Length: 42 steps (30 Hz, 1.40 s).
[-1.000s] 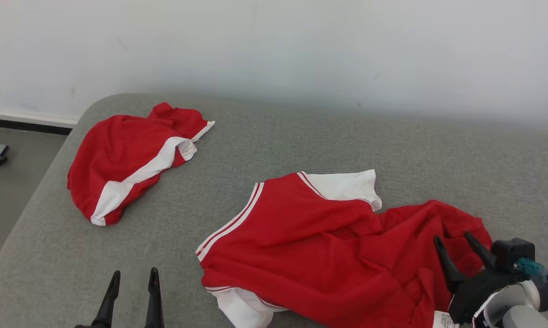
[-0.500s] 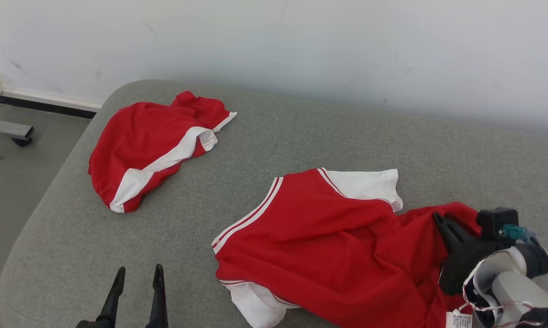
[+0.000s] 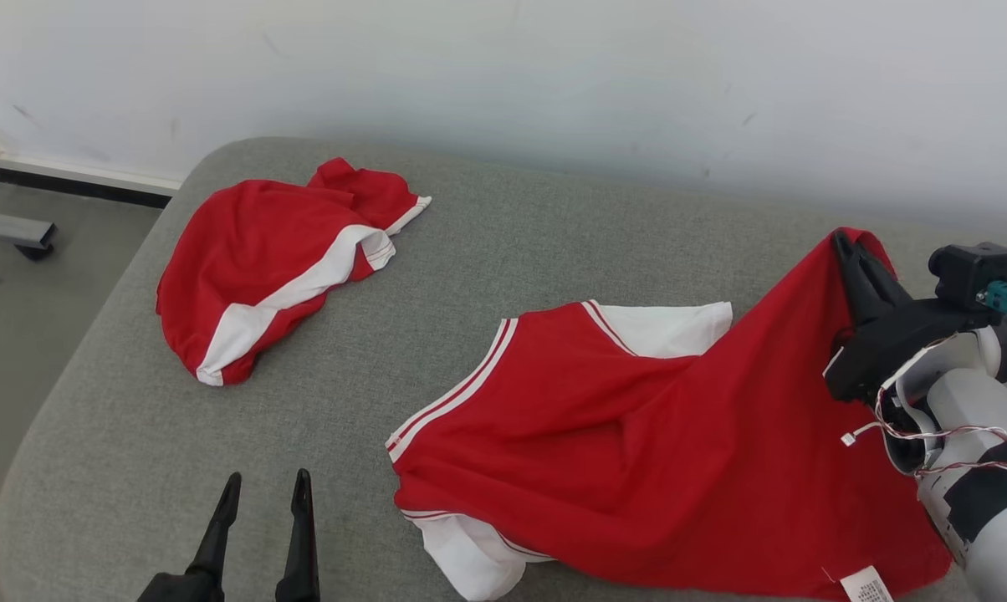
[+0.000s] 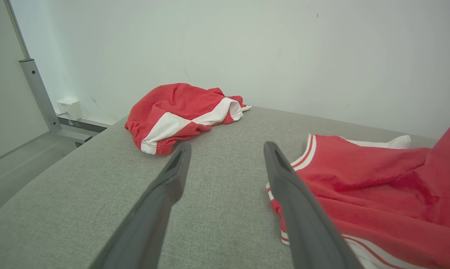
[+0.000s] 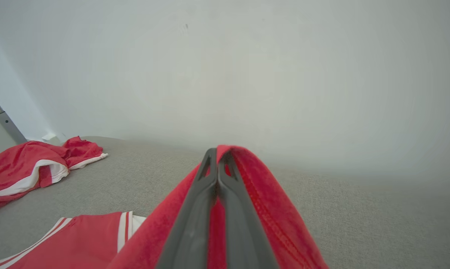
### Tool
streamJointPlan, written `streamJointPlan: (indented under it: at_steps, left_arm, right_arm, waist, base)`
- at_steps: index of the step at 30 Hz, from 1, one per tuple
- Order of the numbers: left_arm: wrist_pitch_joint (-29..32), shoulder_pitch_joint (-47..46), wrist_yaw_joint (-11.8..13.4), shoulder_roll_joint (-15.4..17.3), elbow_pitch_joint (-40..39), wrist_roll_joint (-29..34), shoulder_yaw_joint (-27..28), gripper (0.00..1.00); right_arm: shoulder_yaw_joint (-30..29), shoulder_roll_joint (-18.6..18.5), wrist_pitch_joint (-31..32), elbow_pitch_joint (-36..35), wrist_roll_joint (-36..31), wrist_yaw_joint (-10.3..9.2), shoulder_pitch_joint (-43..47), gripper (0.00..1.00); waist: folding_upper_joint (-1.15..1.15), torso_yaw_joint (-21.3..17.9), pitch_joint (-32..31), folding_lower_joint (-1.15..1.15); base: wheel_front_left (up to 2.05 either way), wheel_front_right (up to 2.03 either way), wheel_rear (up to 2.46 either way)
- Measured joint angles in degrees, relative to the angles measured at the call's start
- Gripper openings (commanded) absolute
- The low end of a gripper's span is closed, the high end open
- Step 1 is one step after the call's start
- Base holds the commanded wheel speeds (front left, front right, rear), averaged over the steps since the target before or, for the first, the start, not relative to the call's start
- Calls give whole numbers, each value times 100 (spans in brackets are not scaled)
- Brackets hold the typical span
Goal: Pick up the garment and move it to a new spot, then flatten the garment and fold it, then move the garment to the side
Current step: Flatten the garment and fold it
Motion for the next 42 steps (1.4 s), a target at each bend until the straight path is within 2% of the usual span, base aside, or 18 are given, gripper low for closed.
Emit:
streamJointPlan:
  at_steps: [2, 3, 4, 10, 15, 20, 25, 32, 42]
  left_arm:
    - [0, -23, -3, 2, 9, -18, 1, 100]
    - [0, -25, -3, 2, 14, -19, -2, 100]
    - [0, -34, -3, 2, 22, -20, -8, 100]
    - [0, -40, 5, 1, 46, -23, 12, 100]
    - [0, 41, 3, 0, 49, 36, 144, 100]
    - [0, 204, 1, 1, -20, 102, 321, 100]
    - [0, 309, 0, 2, -127, 135, 480, 100]
    - [0, 432, -7, 0, -181, 187, 602, 100]
    - [0, 476, -49, 1, -183, 233, 710, 100]
  right_arm:
    - [44, 83, -7, 282, -1, 0, -76, 0]
    - [103, 141, -1, 441, -3, 0, -75, 37]
    - [167, 196, 54, 610, -2, 0, -73, 100]
    - [475, 303, 3, 844, 97, 0, -35, 100]
    - [577, 194, -59, 494, 257, 0, 316, 100]
    - [-256, -158, -96, -712, 79, 0, 860, 100]
    - [-1235, -177, -97, -1850, -436, 0, 1890, 100]
    - [-2248, 222, -97, -2982, -1007, 0, 3248, 100]
    - [-2715, 856, -97, -3940, -1543, 0, 4456, 100]
  waist:
    - [0, 29, 48, 0]
    - [0, 42, 69, 0]
    - [0, 56, 86, 0]
    - [0, 5, 83, 0]
    - [0, -163, -69, 0]
    - [0, -397, -236, 0]
    - [0, -674, -344, 0]
    - [0, -1018, -448, 0]
    - [0, -1348, -569, 0]
  base:
    - [0, 0, 0]
    - [0, 0, 0]
    - [0, 0, 0]
    - [0, 0, 0]
    - [0, 0, 0]
    - [0, 0, 0]
    - [0, 0, 0]
    - [0, 0, 0]
    - [0, 0, 0]
